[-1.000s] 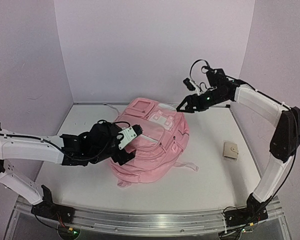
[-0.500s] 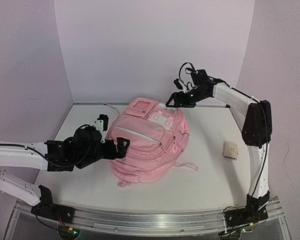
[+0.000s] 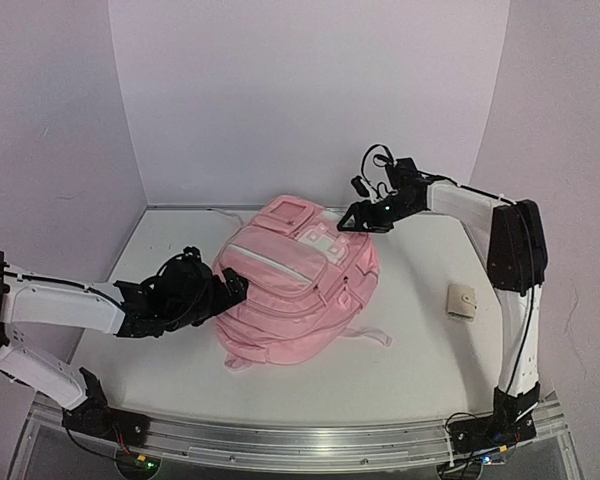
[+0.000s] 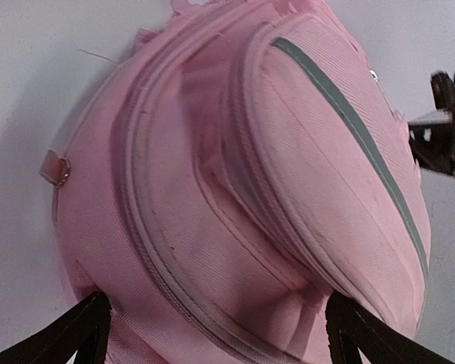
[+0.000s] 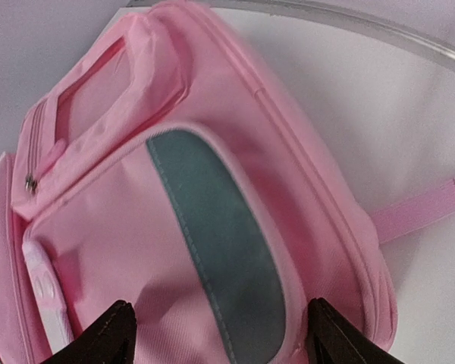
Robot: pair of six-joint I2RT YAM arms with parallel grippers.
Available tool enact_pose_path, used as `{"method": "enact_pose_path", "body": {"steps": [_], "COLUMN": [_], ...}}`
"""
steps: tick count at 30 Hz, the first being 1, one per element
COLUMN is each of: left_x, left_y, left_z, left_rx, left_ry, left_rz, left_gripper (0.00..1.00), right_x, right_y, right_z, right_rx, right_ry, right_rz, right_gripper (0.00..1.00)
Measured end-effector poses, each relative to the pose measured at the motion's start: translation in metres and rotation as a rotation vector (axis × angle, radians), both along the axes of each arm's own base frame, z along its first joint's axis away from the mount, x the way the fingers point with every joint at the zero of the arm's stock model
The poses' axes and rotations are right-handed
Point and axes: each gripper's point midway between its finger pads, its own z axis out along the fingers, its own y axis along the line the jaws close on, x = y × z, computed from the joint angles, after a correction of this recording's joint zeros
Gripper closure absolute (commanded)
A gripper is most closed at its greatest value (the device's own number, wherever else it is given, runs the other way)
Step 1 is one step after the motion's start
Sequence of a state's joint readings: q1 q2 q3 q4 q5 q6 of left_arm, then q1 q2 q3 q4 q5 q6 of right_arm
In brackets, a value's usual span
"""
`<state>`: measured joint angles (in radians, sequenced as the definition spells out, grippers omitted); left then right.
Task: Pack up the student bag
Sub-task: Adjust the student bag at the center of the board.
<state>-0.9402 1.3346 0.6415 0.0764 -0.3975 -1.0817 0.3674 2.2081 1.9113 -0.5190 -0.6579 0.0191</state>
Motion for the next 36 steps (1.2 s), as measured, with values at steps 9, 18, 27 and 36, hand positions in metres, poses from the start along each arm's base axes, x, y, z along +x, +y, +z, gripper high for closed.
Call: {"method": "enact_pose_path", "body": {"steps": [9, 18, 27, 36], "left_x": [0.102, 0.205, 0.155, 0.098], "left_y": [0.054, 0.019, 0.018, 0.038], "left_z": [0.002, 0.031, 0.074, 0.072], "left_rx": [0.001, -0.044, 0.008, -0.058], "left_ry": [0.017, -0.069, -0.12, -0.104], "left_rz": [0.145, 0.009, -0.124, -0.122], "left_gripper": [0.04, 0.01, 0.0, 0.0], "right_x": [-0.099, -0.225, -0.165, -0.059], "right_y": [-0.02, 0.03, -0.013, -0.039], "right_z": [-0.004, 0.005, 0.057, 0.075], "right_rx": [0.041, 0.069, 0.066, -0.118], "right_ry": [0.147, 0.253, 0.12, -0.115], "right_rz": [0.079, 0.344, 0.198, 0.012], "right_gripper": [0.27, 0.18, 0.12, 0.04]}}
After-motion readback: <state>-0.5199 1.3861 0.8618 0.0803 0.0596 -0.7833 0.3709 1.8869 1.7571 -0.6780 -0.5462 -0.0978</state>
